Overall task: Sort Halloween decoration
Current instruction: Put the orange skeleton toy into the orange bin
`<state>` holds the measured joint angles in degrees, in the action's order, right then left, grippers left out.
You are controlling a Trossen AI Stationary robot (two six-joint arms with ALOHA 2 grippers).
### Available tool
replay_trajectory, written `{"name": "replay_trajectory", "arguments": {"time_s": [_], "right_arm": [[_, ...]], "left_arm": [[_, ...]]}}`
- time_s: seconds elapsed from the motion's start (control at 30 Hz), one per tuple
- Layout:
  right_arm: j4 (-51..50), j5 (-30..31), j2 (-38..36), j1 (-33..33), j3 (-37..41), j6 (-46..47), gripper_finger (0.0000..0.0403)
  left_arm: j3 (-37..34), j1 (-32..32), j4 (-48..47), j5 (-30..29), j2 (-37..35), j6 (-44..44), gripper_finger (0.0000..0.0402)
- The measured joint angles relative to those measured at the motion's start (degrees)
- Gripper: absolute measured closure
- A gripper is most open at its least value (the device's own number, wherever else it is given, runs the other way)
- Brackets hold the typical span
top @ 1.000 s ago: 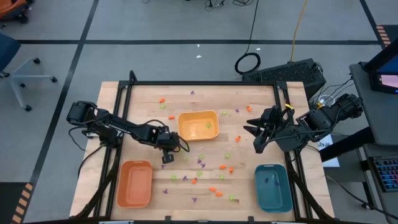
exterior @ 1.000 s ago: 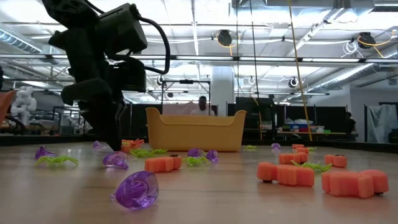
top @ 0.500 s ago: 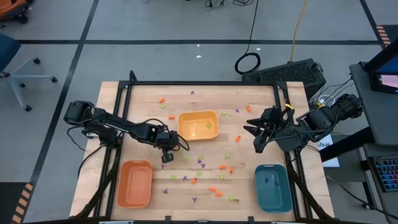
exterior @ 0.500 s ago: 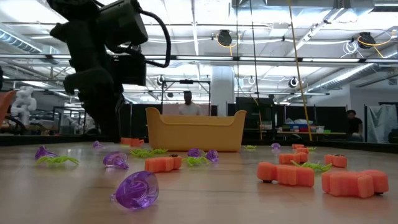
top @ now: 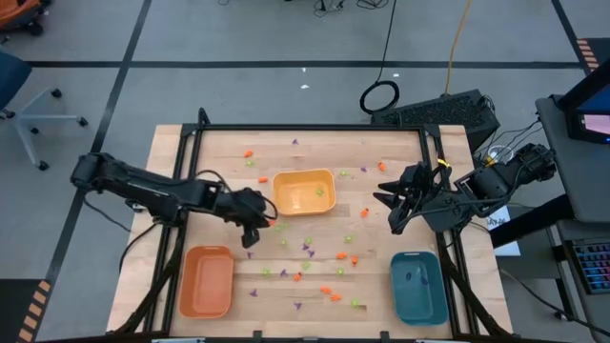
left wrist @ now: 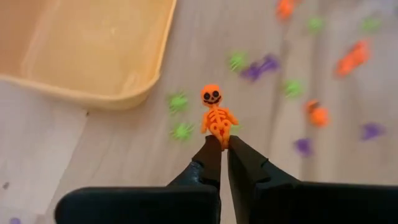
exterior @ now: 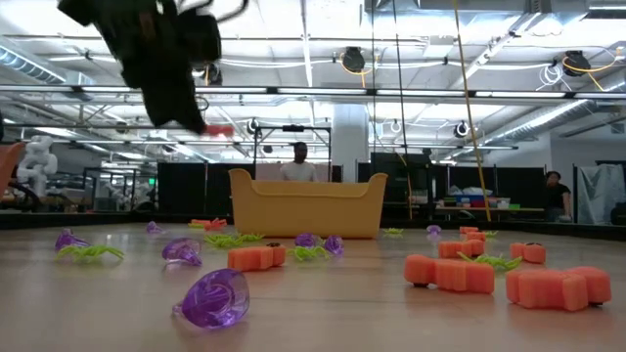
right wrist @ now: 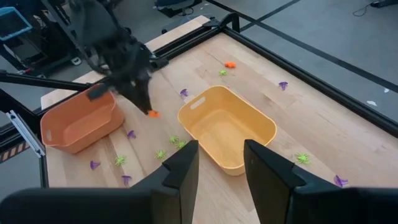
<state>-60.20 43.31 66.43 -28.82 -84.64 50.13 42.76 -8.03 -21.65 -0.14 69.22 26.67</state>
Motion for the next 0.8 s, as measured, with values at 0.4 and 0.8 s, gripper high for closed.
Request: {"name": "replay_trajectory", "arguments": {"time_s": [0.4, 0.8], "right_arm": [[-0.02, 1.2, 0.0, 0.0, 0.0, -0.29, 0.0287], [-0.01, 4.88, 0.0, 0.02, 0.0, -0.53, 0.0287]], "left_arm": [[0.02, -0.38, 8.21, -2.06, -15.02, 2.9, 0.0391], [0.04, -0.38, 19.62, -4.18, -20.0, -2.04, 0.0391]]}}
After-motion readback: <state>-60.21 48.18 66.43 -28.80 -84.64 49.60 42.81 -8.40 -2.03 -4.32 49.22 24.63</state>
